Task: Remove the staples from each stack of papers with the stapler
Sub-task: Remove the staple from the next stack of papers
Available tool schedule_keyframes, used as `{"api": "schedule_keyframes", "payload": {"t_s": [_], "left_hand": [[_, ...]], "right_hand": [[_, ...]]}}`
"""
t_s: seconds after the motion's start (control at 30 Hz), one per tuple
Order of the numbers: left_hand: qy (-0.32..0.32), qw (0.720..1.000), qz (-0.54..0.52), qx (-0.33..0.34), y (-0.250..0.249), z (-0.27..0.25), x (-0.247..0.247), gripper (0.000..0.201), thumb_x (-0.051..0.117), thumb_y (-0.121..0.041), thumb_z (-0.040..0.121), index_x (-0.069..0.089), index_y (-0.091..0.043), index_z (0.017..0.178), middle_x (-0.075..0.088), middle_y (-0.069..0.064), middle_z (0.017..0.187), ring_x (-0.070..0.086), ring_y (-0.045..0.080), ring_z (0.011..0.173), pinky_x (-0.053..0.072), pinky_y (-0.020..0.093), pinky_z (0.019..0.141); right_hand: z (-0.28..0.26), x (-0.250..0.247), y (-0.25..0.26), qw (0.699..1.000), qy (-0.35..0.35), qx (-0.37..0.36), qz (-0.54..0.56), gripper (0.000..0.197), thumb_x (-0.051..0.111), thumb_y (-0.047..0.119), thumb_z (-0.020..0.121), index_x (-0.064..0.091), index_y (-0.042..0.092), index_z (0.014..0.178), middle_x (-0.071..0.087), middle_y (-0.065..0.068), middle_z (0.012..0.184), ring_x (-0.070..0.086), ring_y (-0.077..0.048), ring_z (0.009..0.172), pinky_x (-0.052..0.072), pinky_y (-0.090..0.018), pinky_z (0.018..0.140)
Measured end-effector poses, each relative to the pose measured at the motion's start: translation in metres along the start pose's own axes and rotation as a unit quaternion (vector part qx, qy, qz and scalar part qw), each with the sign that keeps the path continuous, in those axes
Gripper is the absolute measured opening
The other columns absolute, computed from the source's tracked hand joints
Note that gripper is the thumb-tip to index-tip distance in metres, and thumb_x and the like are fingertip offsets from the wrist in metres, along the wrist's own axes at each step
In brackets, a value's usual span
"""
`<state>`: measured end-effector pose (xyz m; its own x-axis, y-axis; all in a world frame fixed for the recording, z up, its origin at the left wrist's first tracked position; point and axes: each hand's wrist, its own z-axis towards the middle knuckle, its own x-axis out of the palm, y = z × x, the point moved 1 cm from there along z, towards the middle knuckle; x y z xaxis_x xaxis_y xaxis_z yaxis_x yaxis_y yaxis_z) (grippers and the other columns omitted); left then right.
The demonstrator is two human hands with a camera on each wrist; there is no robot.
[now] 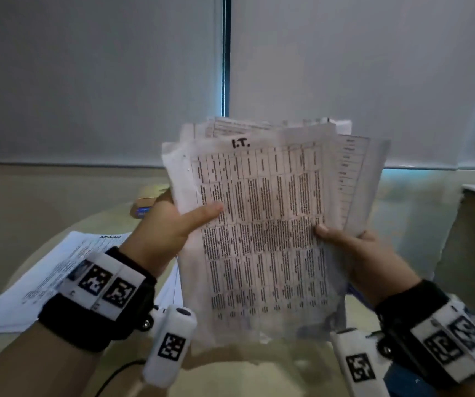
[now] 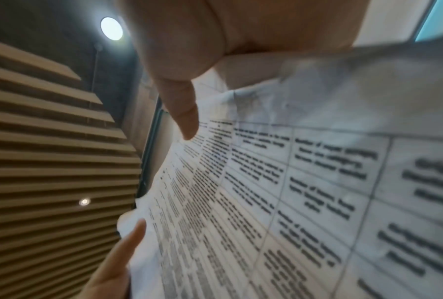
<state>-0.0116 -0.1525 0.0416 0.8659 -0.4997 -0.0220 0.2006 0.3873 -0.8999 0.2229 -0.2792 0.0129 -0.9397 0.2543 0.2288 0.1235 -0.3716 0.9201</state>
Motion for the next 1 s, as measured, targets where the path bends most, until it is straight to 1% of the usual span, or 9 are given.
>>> {"api": "schedule_keyframes", "payload": {"t_s": [0.17, 0.3, 0.47, 0.53, 0.63, 0.77, 0.87, 0.93, 1.0], "left_hand": [[-0.019, 0.999, -0.005, 0.041, -0.006, -0.007, 0.006, 0.04, 0.075, -0.023, 0.067, 0.069, -0.016, 0.106, 0.074, 0.003, 0.104, 0.07, 0.023, 0.099, 0.053, 0.046, 0.09], [-0.052, 0.995, -0.039, 0.081, -0.006, -0.006, 0.0, 0.036, 0.077, -0.022, 0.075, 0.067, -0.007, 0.106, 0.074, 0.01, 0.101, 0.071, 0.027, 0.094, 0.056, 0.043, 0.081], [-0.076, 0.988, -0.045, 0.125, -0.007, -0.009, 0.006, 0.038, 0.066, -0.021, 0.079, 0.066, -0.001, 0.111, 0.072, 0.015, 0.105, 0.07, 0.03, 0.098, 0.055, 0.047, 0.087], [-0.068, 0.986, -0.041, 0.146, -0.009, -0.01, 0.006, 0.033, 0.065, -0.017, 0.081, 0.066, -0.001, 0.11, 0.073, 0.013, 0.104, 0.07, 0.028, 0.097, 0.057, 0.04, 0.083], [-0.064, 0.986, -0.064, 0.142, -0.012, -0.009, 0.003, 0.026, 0.064, -0.017, 0.079, 0.069, -0.005, 0.101, 0.075, 0.009, 0.095, 0.072, 0.027, 0.089, 0.058, 0.034, 0.072], [-0.057, 0.989, -0.071, 0.12, -0.01, -0.01, 0.007, 0.036, 0.064, -0.021, 0.078, 0.065, -0.001, 0.107, 0.075, 0.011, 0.098, 0.072, 0.029, 0.091, 0.059, 0.039, 0.075], [-0.036, 0.992, -0.045, 0.114, -0.012, -0.011, 0.014, 0.035, 0.068, -0.019, 0.079, 0.064, -0.004, 0.11, 0.074, 0.01, 0.102, 0.071, 0.026, 0.097, 0.056, 0.045, 0.086], [-0.021, 0.992, -0.034, 0.119, -0.012, -0.008, 0.017, 0.047, 0.075, -0.021, 0.078, 0.057, -0.009, 0.119, 0.071, 0.01, 0.11, 0.068, 0.025, 0.103, 0.054, 0.05, 0.091], [-0.02, 0.99, -0.053, 0.131, -0.014, -0.004, 0.016, 0.075, 0.081, -0.028, 0.068, 0.043, -0.03, 0.132, 0.059, 0.012, 0.129, 0.06, 0.03, 0.117, 0.049, 0.055, 0.095]], "right_hand": [[-0.005, 0.004, 0.002, 0.998, 0.002, -0.027, -0.048, 0.039, 0.071, 0.017, 0.071, 0.066, 0.004, 0.107, 0.07, -0.02, 0.103, 0.068, -0.037, 0.095, 0.054, -0.05, 0.081], [-0.004, 0.0, 0.003, 0.997, -0.029, -0.073, -0.003, 0.06, 0.08, 0.044, 0.064, 0.065, 0.009, 0.11, 0.068, -0.019, 0.11, 0.065, -0.037, 0.101, 0.051, -0.049, 0.087], [-0.005, 0.005, 0.003, 0.993, -0.067, -0.094, -0.013, 0.034, 0.048, 0.042, 0.08, 0.074, 0.02, 0.083, 0.074, -0.011, 0.09, 0.071, -0.026, 0.085, 0.059, -0.034, 0.069], [-0.005, 0.007, 0.003, 0.993, -0.064, -0.1, -0.026, 0.033, 0.05, 0.046, 0.077, 0.075, 0.025, 0.077, 0.074, -0.009, 0.087, 0.071, -0.027, 0.084, 0.059, -0.036, 0.07], [-0.005, 0.005, 0.004, 0.99, -0.074, -0.117, -0.03, 0.04, 0.051, 0.051, 0.075, 0.074, 0.02, 0.086, 0.073, -0.014, 0.095, 0.069, -0.032, 0.091, 0.056, -0.046, 0.08], [-0.007, 0.011, 0.005, 0.985, -0.072, -0.142, -0.061, 0.042, 0.044, 0.049, 0.082, 0.071, 0.017, 0.084, 0.075, -0.006, 0.084, 0.072, -0.02, 0.079, 0.058, -0.027, 0.065], [-0.012, 0.021, 0.005, 0.981, -0.019, -0.146, -0.126, 0.055, 0.056, 0.07, 0.07, 0.07, 0.021, 0.09, 0.074, -0.003, 0.09, 0.072, -0.018, 0.082, 0.057, -0.025, 0.064], [-0.013, 0.023, 0.008, 0.979, -0.014, -0.145, -0.14, 0.042, 0.069, 0.055, 0.07, 0.067, 0.021, 0.094, 0.075, -0.002, 0.091, 0.072, -0.018, 0.083, 0.057, -0.026, 0.063], [-0.011, 0.022, 0.012, 0.98, -0.019, -0.15, -0.127, 0.036, 0.075, 0.033, 0.073, 0.063, 0.014, 0.101, 0.074, -0.005, 0.094, 0.071, -0.025, 0.089, 0.058, -0.031, 0.066]]}}
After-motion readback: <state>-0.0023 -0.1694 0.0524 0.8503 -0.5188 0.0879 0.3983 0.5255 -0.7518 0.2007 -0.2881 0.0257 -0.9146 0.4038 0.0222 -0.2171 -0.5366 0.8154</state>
